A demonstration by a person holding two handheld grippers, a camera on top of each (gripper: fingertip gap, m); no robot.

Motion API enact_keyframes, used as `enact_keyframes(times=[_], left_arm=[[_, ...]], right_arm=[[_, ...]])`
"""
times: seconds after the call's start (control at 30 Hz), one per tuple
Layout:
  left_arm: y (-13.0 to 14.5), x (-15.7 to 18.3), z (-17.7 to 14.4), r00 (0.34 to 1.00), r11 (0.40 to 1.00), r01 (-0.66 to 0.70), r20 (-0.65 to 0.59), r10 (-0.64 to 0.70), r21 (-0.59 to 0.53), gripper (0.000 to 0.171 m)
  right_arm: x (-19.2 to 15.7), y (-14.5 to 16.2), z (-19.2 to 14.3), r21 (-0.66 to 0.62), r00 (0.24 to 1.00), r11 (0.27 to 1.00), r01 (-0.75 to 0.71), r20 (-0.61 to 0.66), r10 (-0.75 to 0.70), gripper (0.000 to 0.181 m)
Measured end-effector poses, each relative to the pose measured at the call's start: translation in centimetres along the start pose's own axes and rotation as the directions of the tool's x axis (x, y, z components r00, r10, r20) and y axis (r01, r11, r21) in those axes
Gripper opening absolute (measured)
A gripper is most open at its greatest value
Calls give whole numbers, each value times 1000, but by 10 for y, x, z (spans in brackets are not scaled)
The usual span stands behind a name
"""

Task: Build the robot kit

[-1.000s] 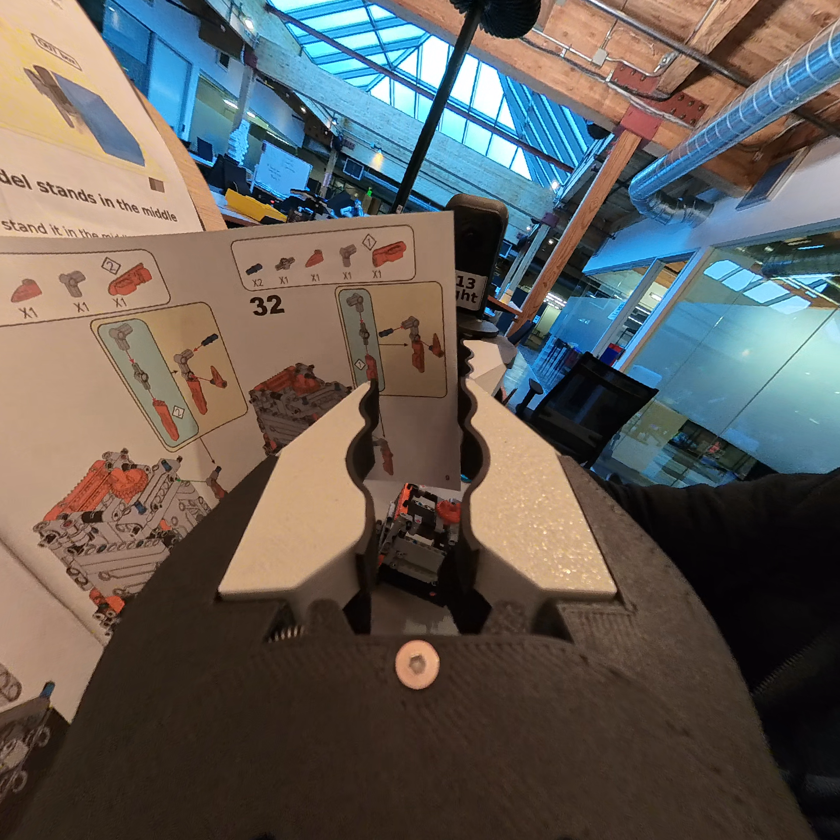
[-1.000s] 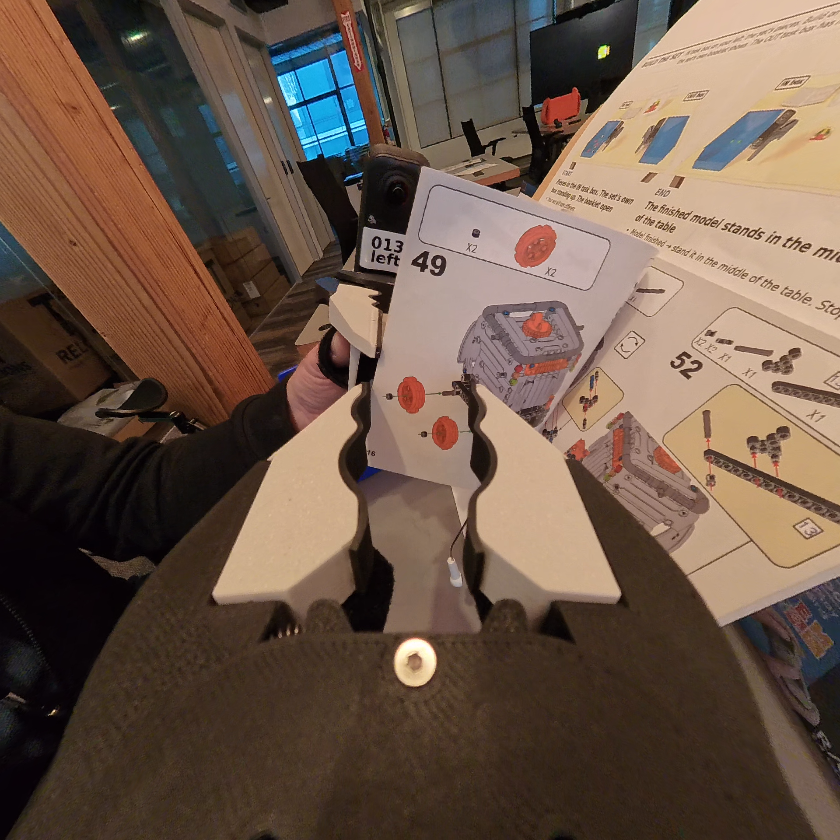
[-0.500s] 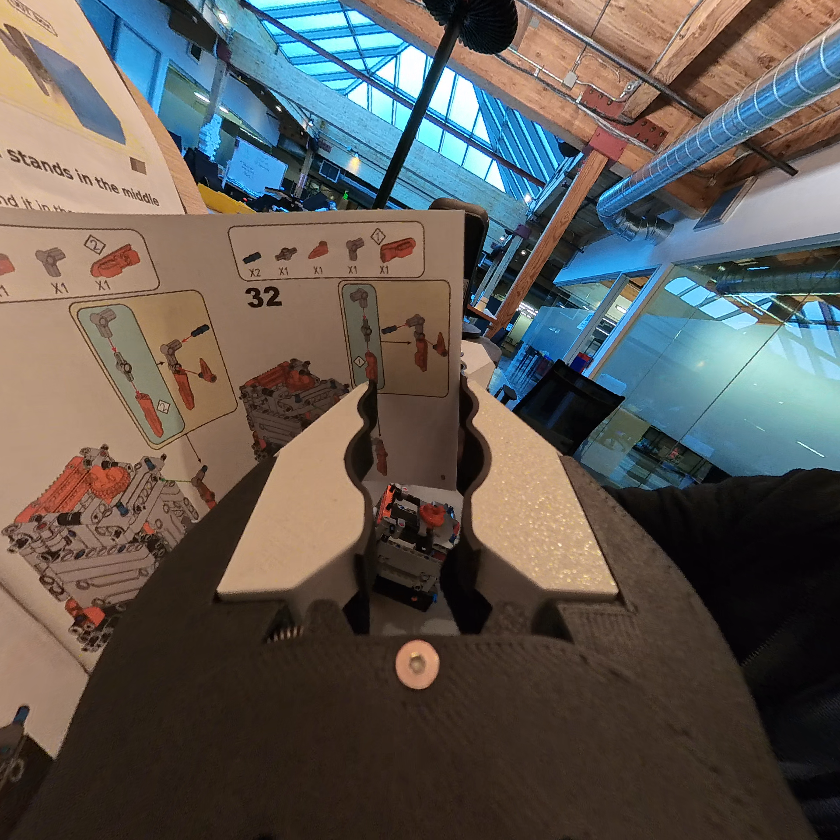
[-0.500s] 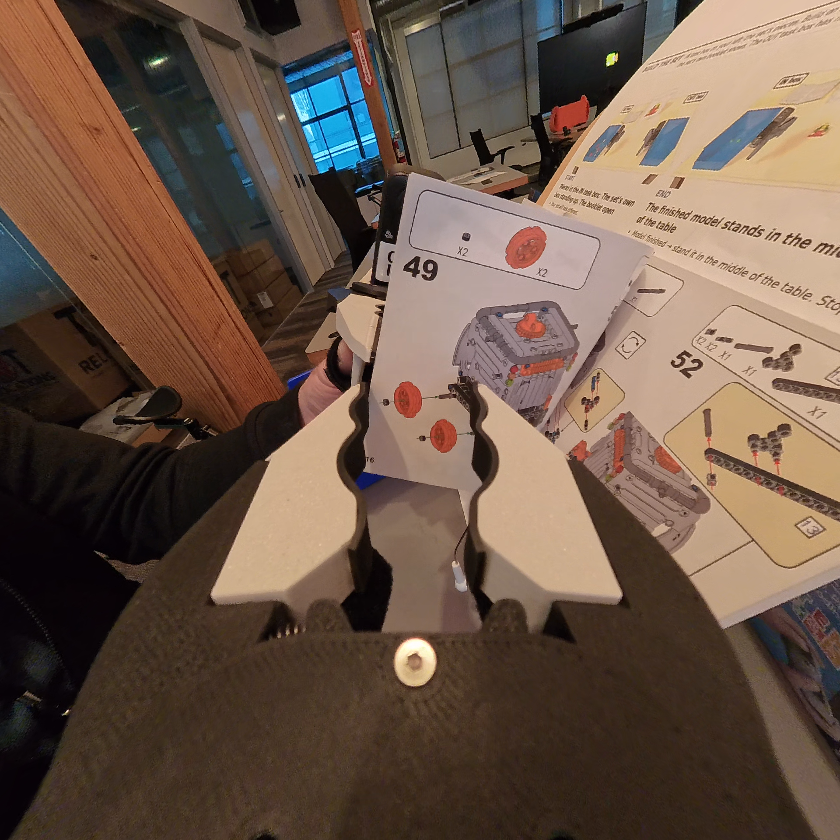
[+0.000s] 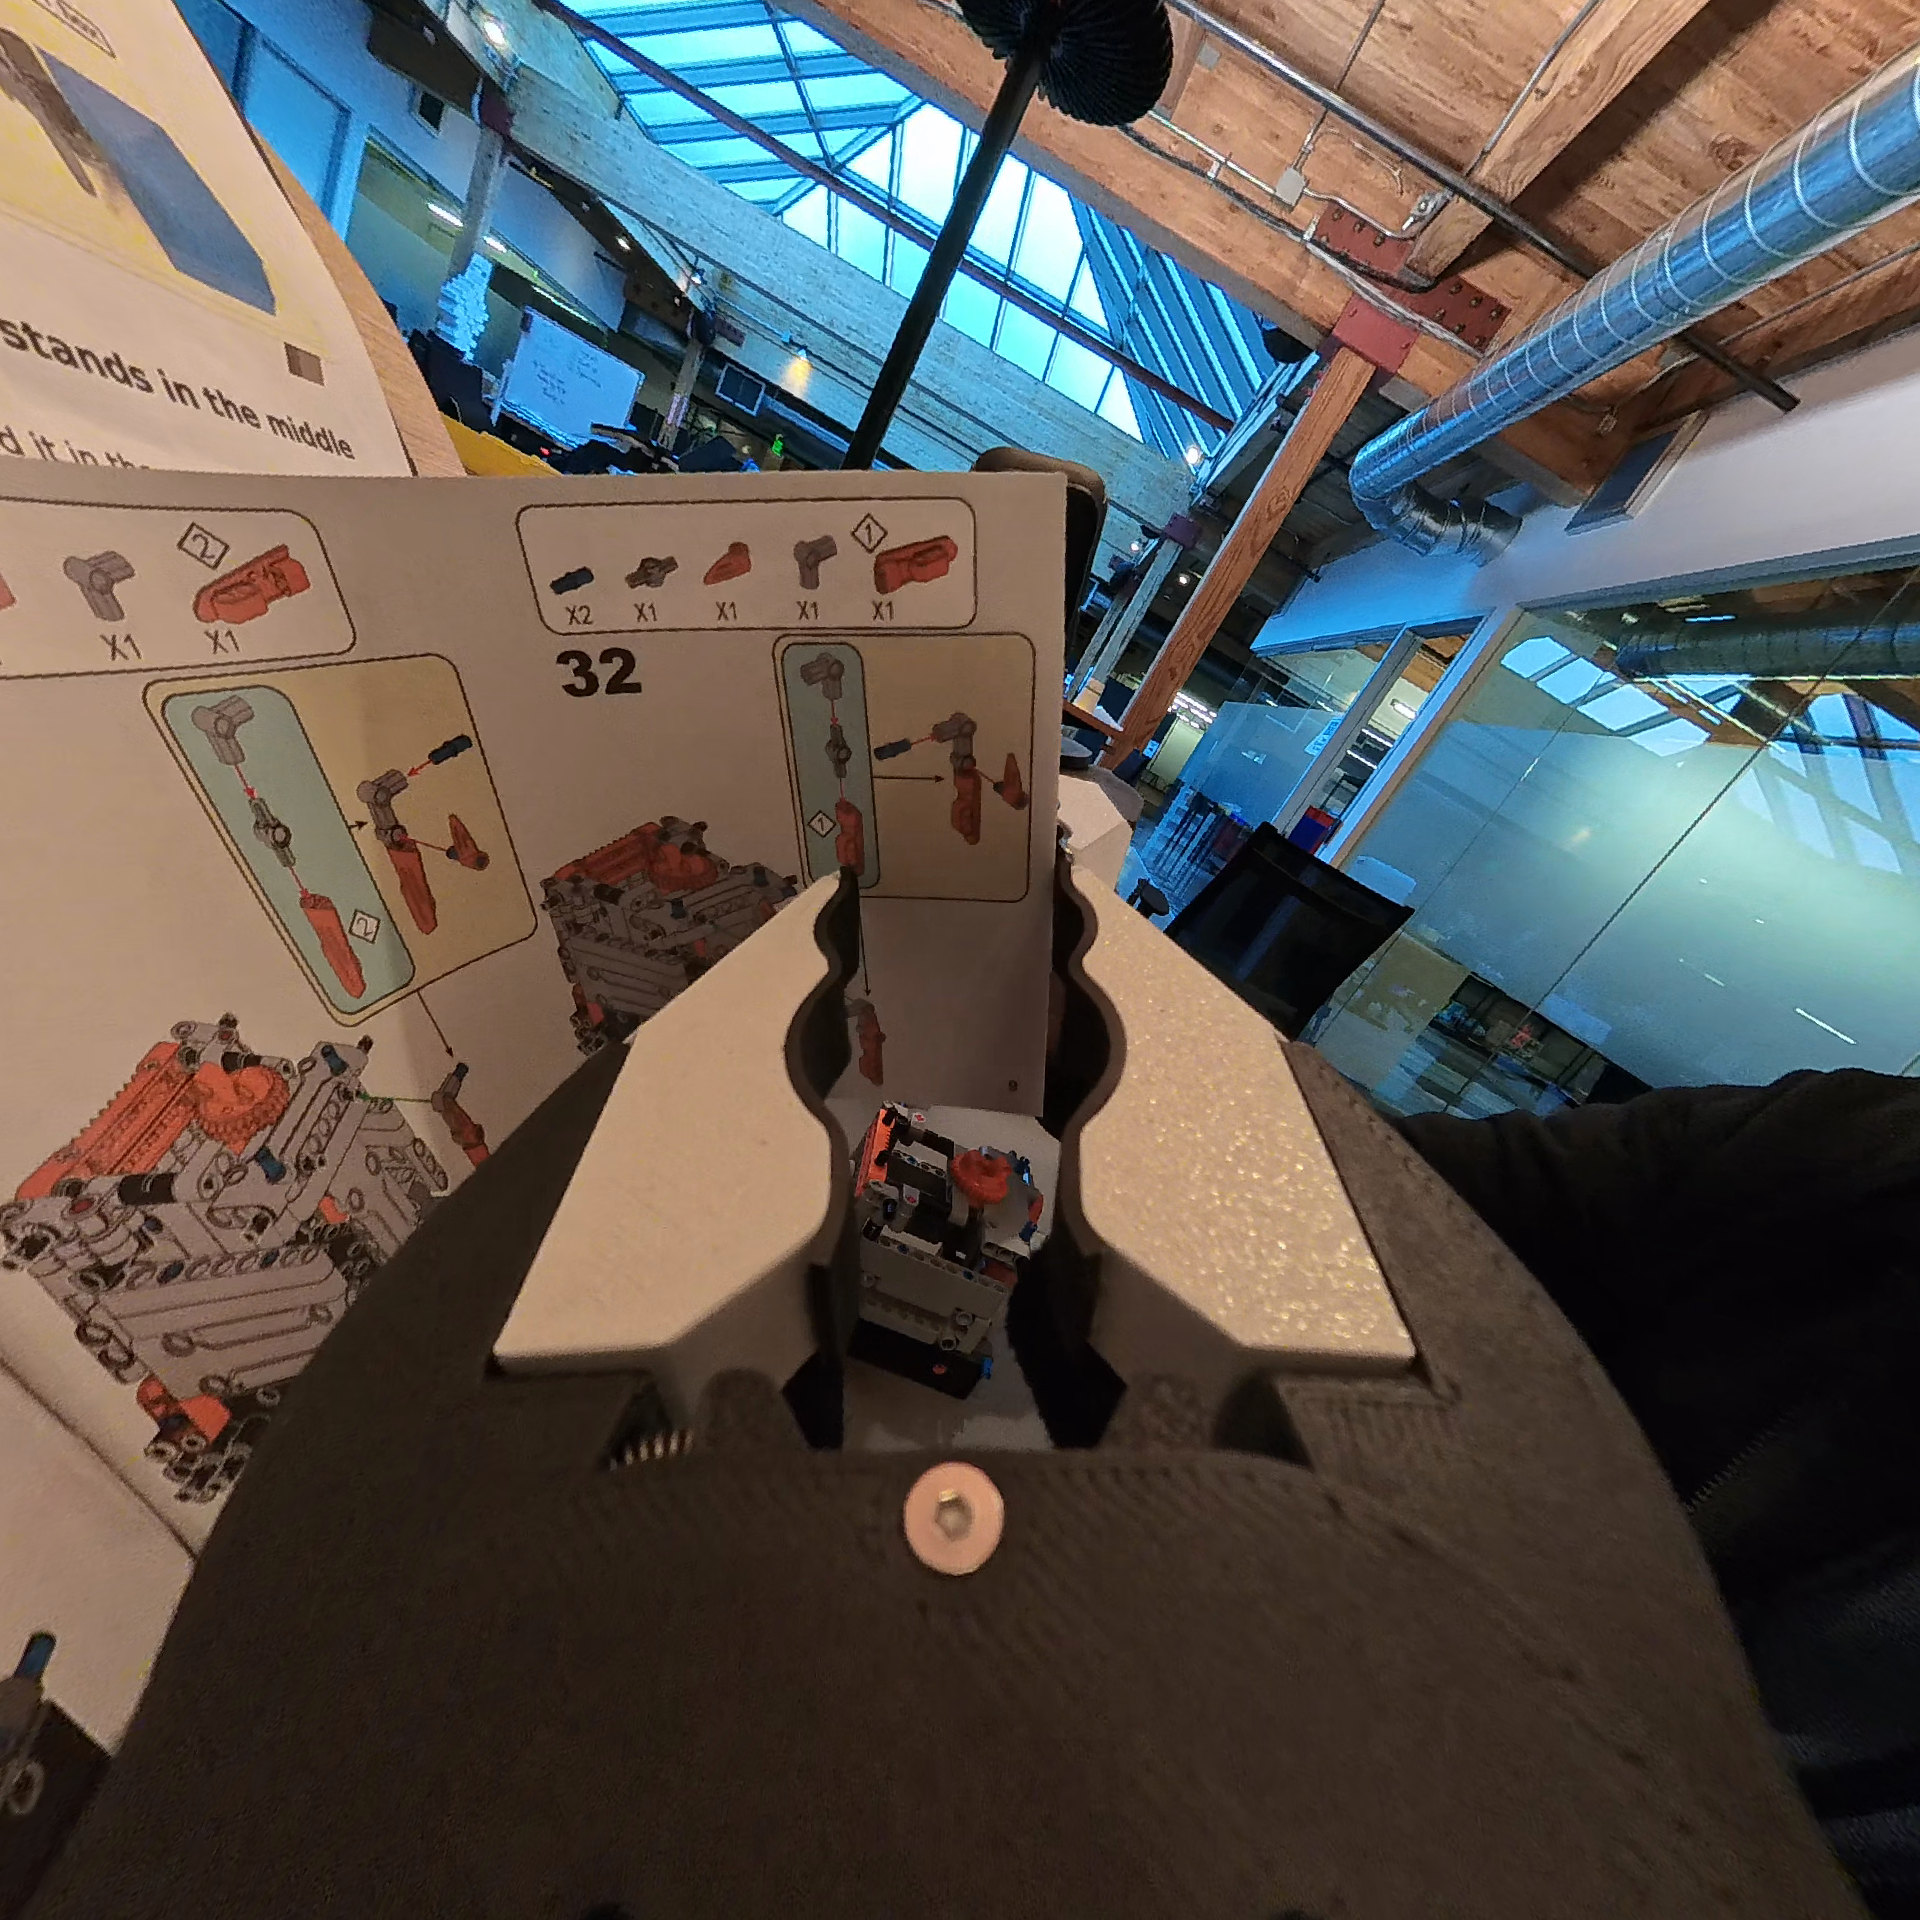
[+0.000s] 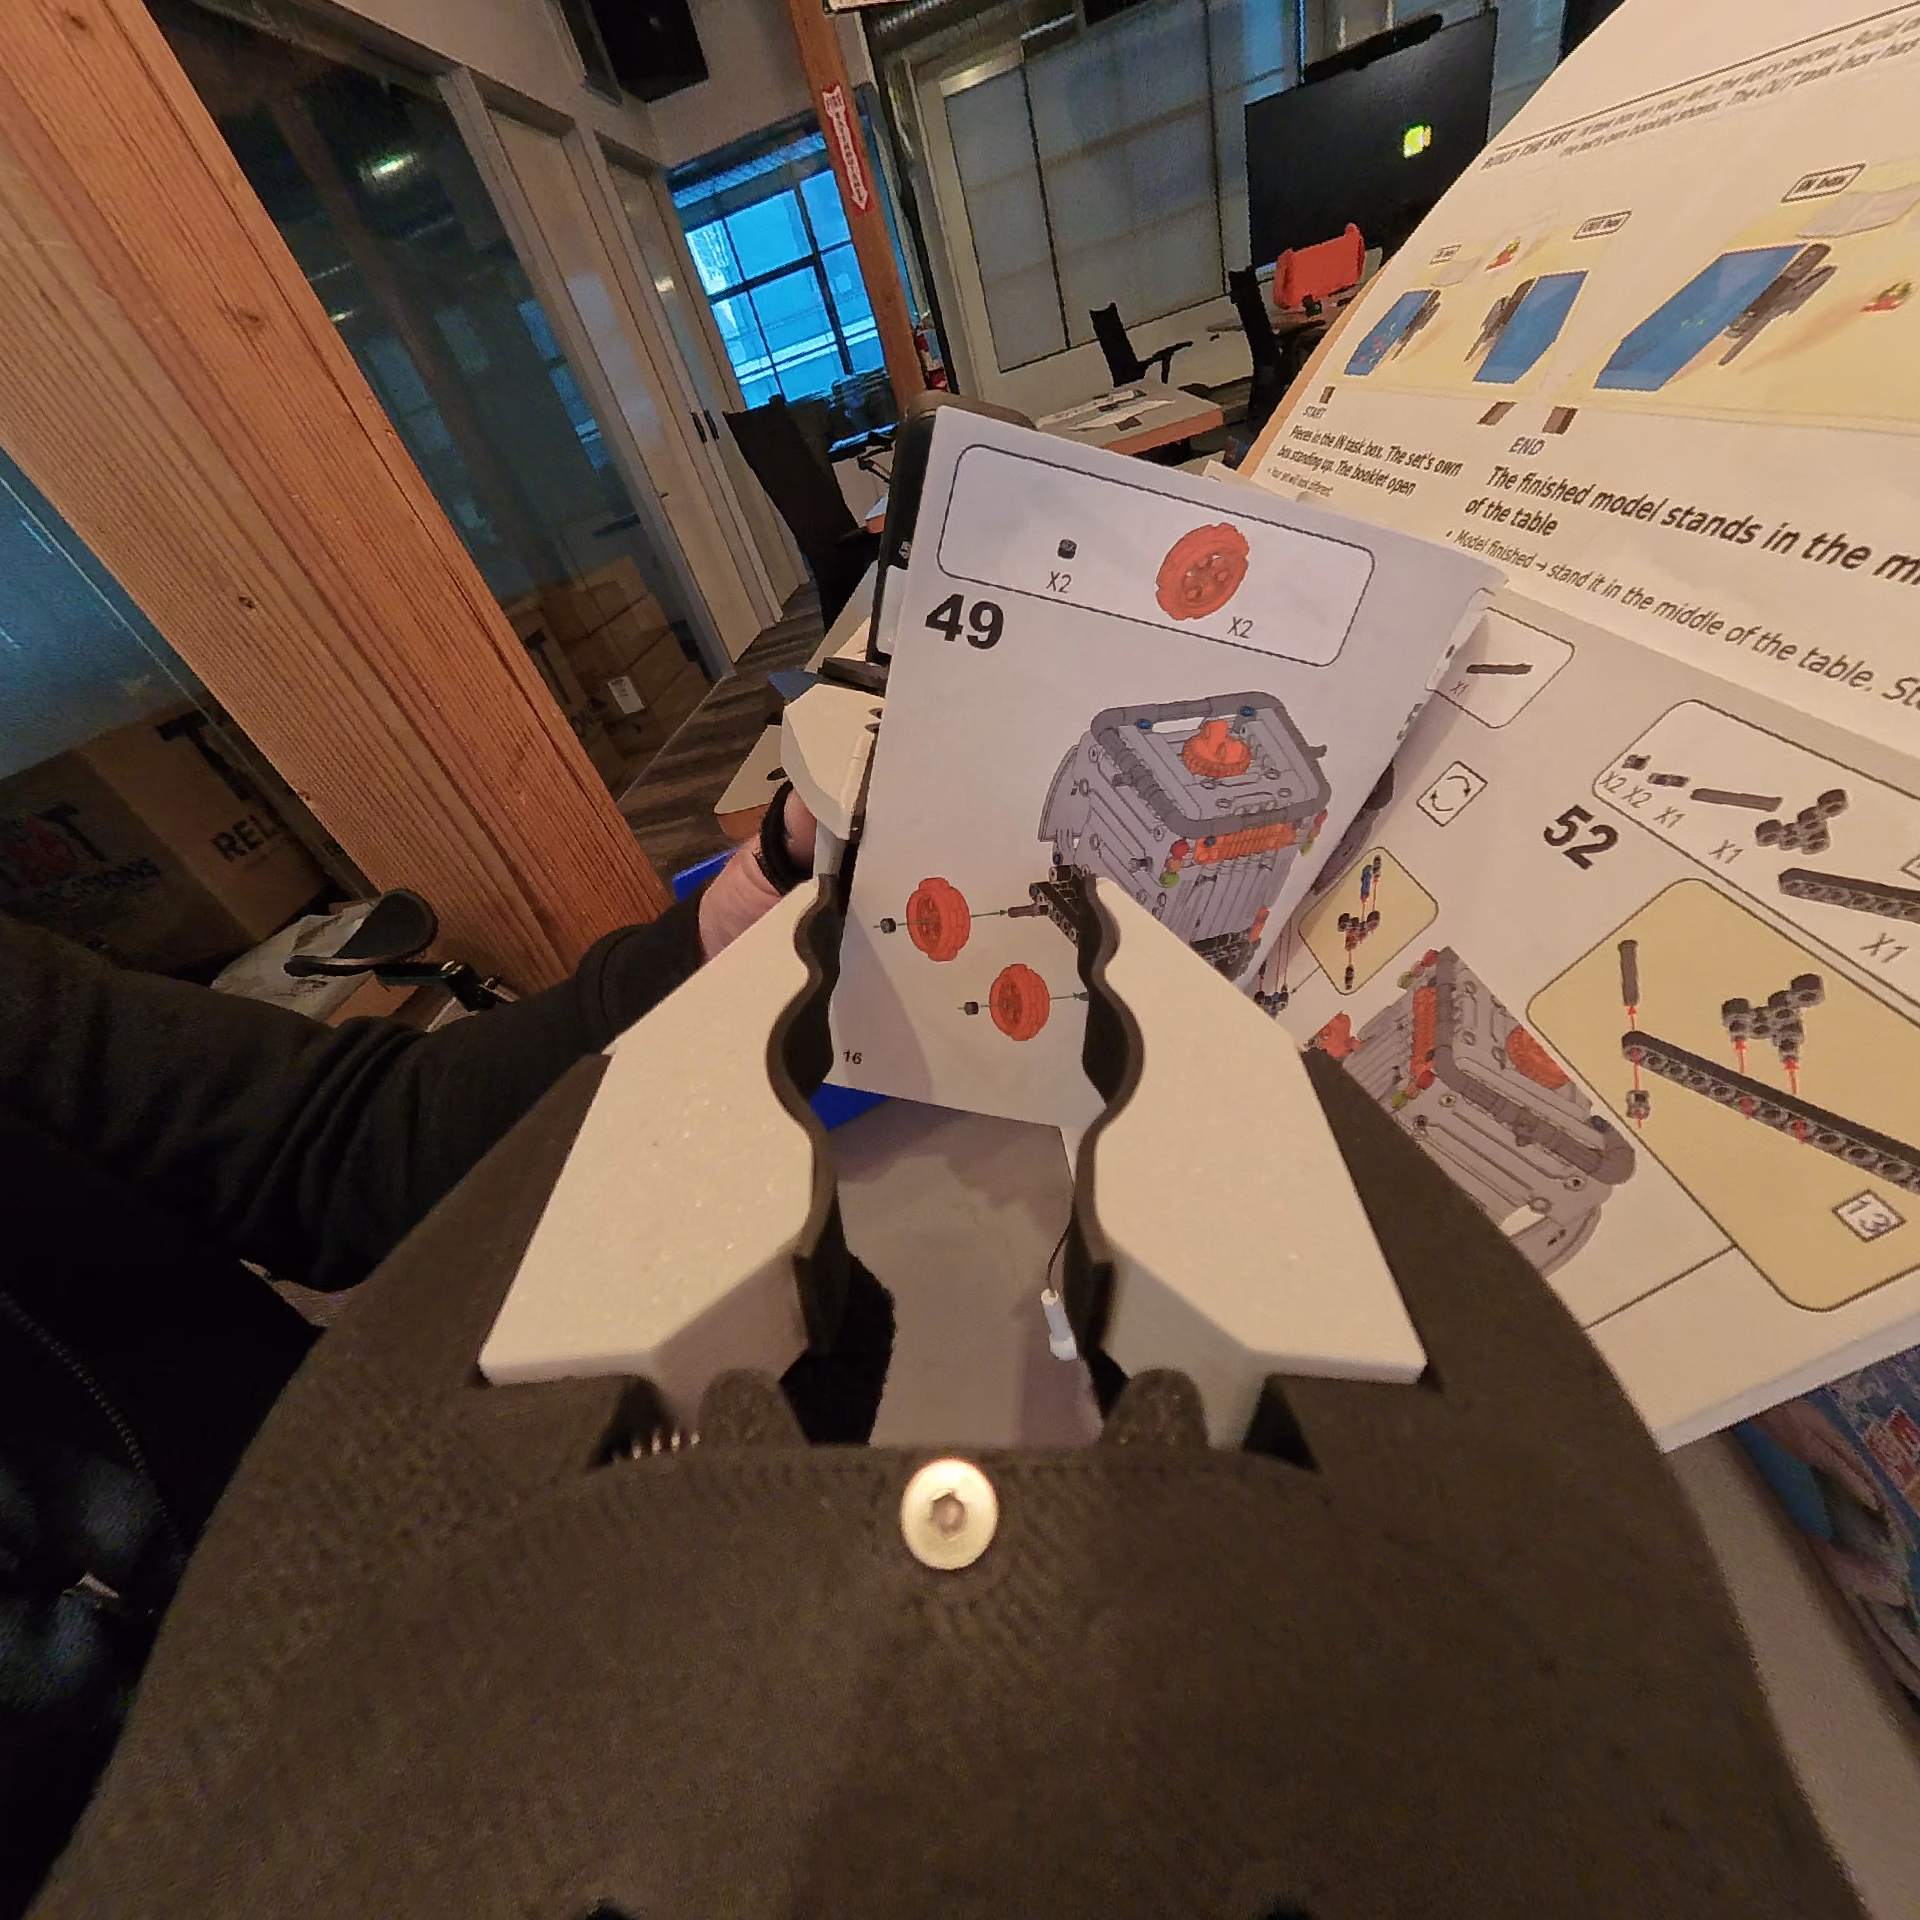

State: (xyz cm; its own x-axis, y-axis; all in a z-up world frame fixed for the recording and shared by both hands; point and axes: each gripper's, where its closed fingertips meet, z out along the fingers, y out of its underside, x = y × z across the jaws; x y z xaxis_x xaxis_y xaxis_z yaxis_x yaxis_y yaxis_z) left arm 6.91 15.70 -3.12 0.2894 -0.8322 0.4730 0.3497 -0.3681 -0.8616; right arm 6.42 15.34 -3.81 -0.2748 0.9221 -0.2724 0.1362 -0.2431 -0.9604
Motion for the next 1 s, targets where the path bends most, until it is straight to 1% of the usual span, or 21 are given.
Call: enact_keyframes(times=[0.53,0.8,0.9,1.0], left_arm=[[0,0,1,999,999,30,-26,-30,11,33],[0,0,-1,999,999,39,-37,-39,18,29],[1,1,-1,999,999,37,-41,-36,14,23],[0,0,-1,998,999,38,-41,-37,16,23]], right_arm=[[2,-1,0,10,1000,1000,-15,7,15,45],[2,-2,-2,12,1000,1000,-13,3,13,46],[3,-2,-2,12,1000,1000,-13,0,13,46],[3,-2,-3,13,1000,1000,-13,0,13,46]])
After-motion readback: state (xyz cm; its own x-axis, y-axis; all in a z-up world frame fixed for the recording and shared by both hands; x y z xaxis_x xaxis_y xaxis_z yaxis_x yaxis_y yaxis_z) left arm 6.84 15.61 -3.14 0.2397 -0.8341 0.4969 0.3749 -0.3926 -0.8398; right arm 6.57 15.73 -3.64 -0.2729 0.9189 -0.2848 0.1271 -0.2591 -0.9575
